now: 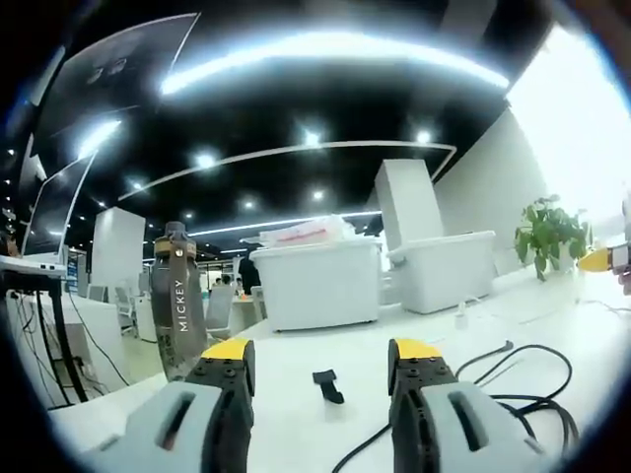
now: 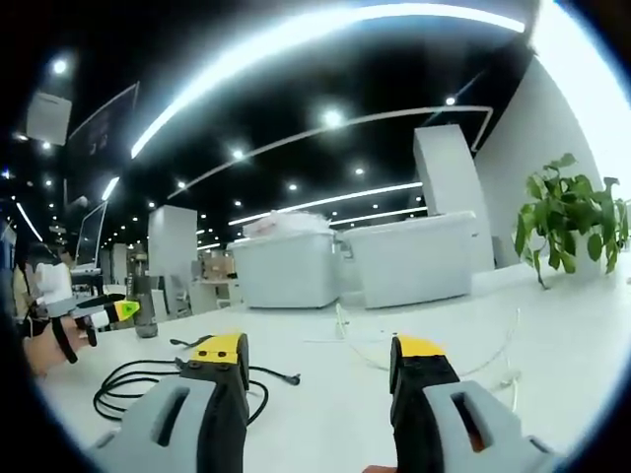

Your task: Coil the Type-C to USB data cable on the desktop and secure it with Velcro straps.

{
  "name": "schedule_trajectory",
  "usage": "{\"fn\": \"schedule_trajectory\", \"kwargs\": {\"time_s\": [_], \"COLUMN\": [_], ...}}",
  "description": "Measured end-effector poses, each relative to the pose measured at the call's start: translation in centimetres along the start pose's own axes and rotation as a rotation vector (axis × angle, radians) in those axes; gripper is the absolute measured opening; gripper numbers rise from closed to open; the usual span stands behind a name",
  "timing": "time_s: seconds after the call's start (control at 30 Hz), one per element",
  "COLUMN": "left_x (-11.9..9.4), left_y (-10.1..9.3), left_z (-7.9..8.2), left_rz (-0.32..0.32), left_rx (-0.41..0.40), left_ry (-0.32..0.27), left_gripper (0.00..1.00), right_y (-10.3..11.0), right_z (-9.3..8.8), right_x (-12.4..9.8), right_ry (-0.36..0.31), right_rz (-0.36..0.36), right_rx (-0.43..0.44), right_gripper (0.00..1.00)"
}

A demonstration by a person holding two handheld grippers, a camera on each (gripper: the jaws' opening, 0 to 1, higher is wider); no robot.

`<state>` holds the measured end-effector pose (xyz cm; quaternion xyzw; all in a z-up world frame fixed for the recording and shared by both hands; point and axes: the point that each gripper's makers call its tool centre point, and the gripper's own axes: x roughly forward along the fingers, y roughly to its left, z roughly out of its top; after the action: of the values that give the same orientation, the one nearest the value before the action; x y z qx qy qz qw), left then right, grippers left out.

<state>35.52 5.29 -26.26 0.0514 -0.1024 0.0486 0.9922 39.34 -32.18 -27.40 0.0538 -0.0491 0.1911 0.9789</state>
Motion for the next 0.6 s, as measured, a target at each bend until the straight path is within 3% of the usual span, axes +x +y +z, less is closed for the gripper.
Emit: {"fn": "schedule_trajectory", "kwargs": {"time_s": [0.6], "left_x": [0.01], "left_y": [-0.1], "left_z": [-0.15], "left_rz": [-0.006], "left_rx": [-0.005], "left_ry": [0.008], "left_gripper": [0.55], "right_y": [0.1], "right_z": [-0.19], "right_x": [-0.03], "right_ry": [0.004], "right_rz": [0.002], "right_rx": [0.001], "right_gripper": [0.57]}}
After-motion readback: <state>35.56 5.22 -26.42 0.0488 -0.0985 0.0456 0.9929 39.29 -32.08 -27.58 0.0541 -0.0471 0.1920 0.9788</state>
